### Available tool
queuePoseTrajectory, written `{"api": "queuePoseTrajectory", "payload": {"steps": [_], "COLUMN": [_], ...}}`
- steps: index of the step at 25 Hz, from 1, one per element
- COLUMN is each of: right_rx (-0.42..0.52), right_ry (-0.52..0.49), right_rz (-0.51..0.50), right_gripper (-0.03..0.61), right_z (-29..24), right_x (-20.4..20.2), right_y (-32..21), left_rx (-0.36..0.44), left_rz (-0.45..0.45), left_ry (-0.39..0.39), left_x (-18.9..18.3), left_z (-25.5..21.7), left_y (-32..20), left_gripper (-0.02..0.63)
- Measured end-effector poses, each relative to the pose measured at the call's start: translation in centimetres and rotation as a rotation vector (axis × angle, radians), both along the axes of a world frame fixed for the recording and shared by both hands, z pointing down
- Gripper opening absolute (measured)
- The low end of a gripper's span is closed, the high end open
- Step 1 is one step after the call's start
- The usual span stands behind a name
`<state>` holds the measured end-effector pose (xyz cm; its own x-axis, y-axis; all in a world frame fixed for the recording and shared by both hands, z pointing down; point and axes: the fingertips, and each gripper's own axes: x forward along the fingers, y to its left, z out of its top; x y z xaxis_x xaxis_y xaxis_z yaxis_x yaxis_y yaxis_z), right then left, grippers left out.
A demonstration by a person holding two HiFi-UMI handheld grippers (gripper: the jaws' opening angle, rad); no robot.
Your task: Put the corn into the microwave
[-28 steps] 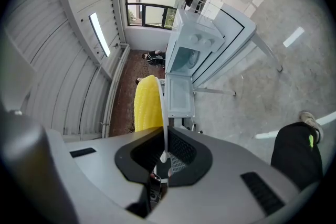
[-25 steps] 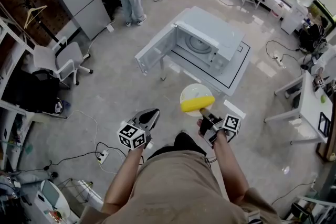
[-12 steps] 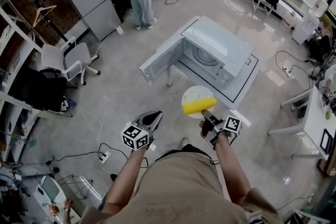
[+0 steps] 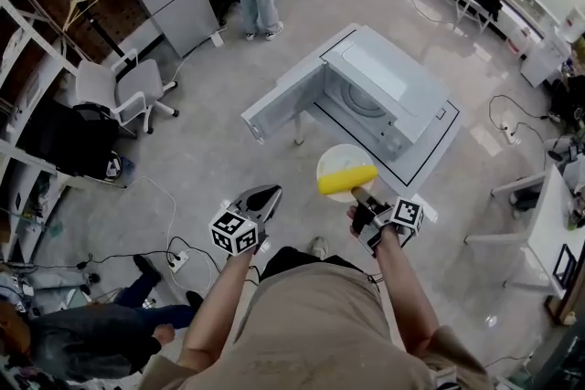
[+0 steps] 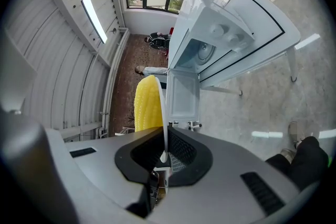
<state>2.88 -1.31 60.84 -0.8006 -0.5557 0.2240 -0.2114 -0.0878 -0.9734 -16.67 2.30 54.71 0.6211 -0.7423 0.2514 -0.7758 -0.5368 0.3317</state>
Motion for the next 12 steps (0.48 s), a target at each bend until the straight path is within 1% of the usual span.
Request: {"api": "queuePoseTrajectory", "payload": {"steps": [2, 4, 7, 12], "right_rx": [0.015, 0.007, -0.028, -0.006], "right_ry": [0.004, 0.003, 0.001, 0.013], "right_rz": [-0.009, -0.013, -0.003, 0.009], "right_gripper": [0.017, 0.017, 0.017, 0.017], "right_z": [0.3, 0.5, 1.0, 1.6], "right_x": [0.2, 0.2, 0.1, -0.3], "right_y": [-0.8, -1.4, -1.6, -3.7], "left_rx": [-0.001, -0.008, -0.023, -0.029], "left_rz": [-0.01, -0.013, 0.002, 0.032], "left_ry": [0.0, 0.001, 0.0, 0.0], "left_x": [0.1, 0.2, 0.6, 0.4], "left_z": [0.2, 0.3, 0.7, 1.4], "left_y": [-0.7, -1.4, -2.0, -5.6], "left_gripper": [0.006, 0.006, 0.006, 0.006]}}
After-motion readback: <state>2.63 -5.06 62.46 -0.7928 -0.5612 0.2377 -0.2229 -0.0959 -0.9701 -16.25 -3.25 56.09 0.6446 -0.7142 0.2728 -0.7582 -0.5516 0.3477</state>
